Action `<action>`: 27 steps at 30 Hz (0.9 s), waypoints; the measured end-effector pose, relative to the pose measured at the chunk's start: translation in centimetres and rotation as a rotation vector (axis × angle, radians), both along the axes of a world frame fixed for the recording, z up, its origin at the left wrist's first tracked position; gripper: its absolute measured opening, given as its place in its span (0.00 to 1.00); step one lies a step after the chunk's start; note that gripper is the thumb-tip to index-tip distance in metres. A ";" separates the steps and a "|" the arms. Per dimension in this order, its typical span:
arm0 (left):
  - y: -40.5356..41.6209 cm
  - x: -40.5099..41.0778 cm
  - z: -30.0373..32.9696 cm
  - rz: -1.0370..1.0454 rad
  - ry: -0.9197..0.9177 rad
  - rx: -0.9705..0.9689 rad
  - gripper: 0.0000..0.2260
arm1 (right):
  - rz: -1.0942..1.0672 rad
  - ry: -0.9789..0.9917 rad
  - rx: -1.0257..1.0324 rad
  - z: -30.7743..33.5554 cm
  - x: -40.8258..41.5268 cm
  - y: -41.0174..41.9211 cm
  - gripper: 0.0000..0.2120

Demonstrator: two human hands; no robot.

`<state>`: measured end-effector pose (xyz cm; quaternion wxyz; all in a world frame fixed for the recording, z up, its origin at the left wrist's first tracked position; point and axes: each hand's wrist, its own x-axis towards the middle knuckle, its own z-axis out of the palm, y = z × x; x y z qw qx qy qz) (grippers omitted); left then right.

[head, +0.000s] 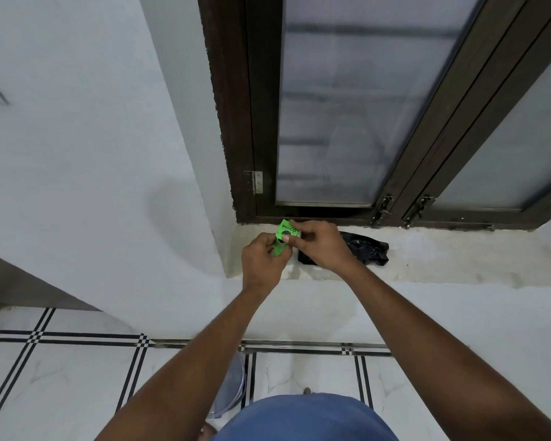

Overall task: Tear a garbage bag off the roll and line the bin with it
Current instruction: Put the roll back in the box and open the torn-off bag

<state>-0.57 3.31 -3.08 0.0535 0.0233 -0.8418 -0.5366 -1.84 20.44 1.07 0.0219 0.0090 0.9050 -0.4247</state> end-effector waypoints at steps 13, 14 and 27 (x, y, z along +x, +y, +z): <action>-0.6 -0.3 -0.1 -0.033 0.000 0.052 0.19 | 0.056 -0.167 -0.026 2.1 -3.1 -0.7 0.26; -0.6 -0.4 0.0 -0.032 -0.002 0.048 0.20 | 0.059 -0.148 -0.010 2.0 -3.2 -0.7 0.26; -1.0 -0.8 -0.2 -0.012 -0.041 0.059 0.19 | 0.228 0.031 0.131 1.2 -2.2 0.8 0.14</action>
